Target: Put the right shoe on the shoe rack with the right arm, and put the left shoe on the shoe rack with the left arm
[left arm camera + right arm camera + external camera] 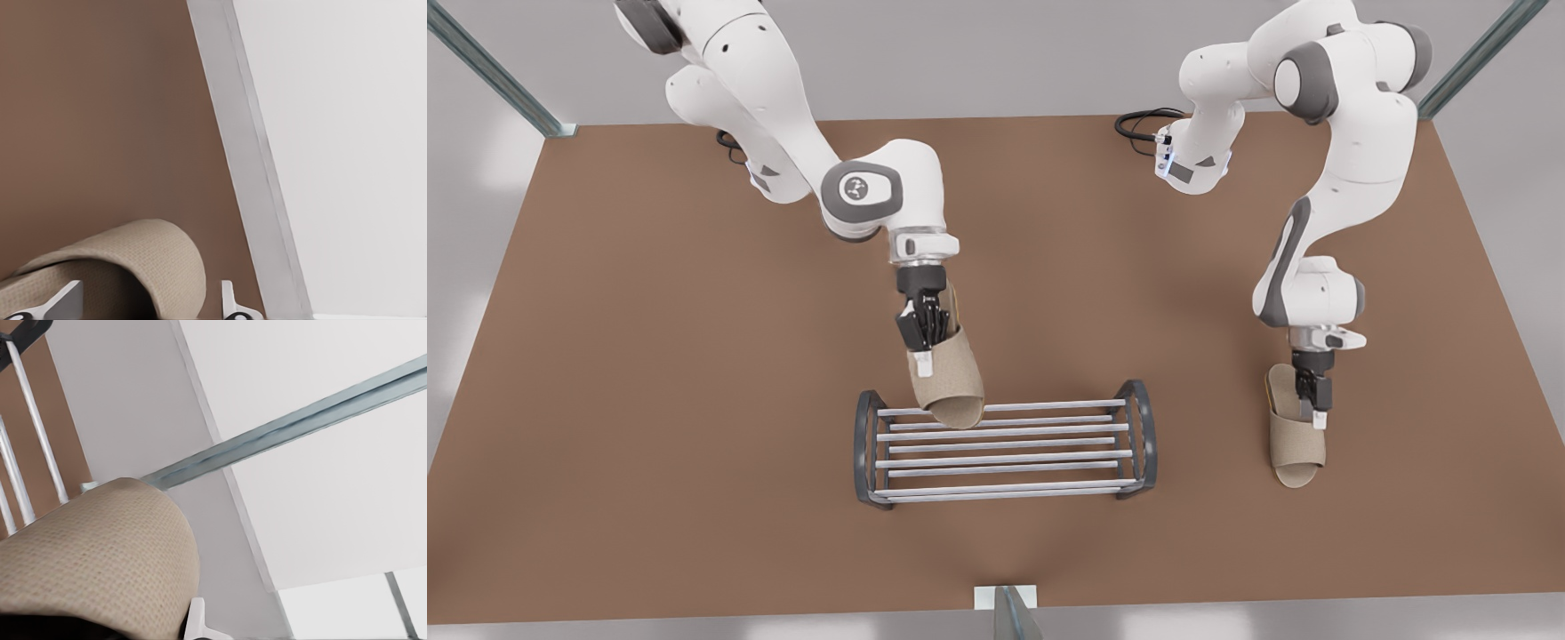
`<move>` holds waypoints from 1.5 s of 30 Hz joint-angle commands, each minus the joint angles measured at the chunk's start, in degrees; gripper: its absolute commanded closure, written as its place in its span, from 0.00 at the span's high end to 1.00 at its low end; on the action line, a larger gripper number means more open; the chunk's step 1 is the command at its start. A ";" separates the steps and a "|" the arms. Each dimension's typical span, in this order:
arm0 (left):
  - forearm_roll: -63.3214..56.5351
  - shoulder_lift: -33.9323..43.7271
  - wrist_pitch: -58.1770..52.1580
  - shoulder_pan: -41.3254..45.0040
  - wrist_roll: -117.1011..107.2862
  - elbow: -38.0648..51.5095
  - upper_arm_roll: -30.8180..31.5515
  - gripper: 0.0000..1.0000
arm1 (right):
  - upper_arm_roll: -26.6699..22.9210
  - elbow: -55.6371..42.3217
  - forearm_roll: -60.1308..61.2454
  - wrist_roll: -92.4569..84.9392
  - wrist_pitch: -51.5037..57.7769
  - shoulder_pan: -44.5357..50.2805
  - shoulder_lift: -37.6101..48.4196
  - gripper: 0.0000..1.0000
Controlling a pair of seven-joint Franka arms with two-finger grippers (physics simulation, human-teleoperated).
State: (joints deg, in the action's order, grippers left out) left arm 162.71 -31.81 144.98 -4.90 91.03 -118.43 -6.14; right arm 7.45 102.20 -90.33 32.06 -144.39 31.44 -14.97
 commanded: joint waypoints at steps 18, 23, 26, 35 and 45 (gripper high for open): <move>-0.03 -1.85 2.06 -0.02 -8.76 3.30 1.04 0.77 | -9.29 -11.32 28.71 -70.47 8.95 6.09 -8.94 0.21; -0.03 -1.85 2.06 -0.02 -8.76 3.30 1.04 0.67 | -9.21 -13.87 28.71 -68.53 11.06 7.94 -11.31 1.00; -0.03 -2.29 1.97 -0.02 -8.76 3.38 1.04 0.67 | -9.21 -13.78 28.72 -68.45 10.97 7.85 -11.49 1.00; 0.06 -2.82 2.06 -0.02 -8.76 4.17 1.04 0.52 | -9.21 -14.13 28.71 -68.45 10.35 7.85 -12.63 1.00; 0.06 -1.15 0.83 0.16 -6.12 9.10 1.04 0.47 | -9.21 -12.90 29.68 -68.36 10.62 8.20 -11.23 1.00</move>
State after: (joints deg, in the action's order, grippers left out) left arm 162.81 -33.41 146.30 -4.70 83.45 -109.91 -5.14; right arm -1.74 89.33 -60.93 -29.03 -133.79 39.60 -26.09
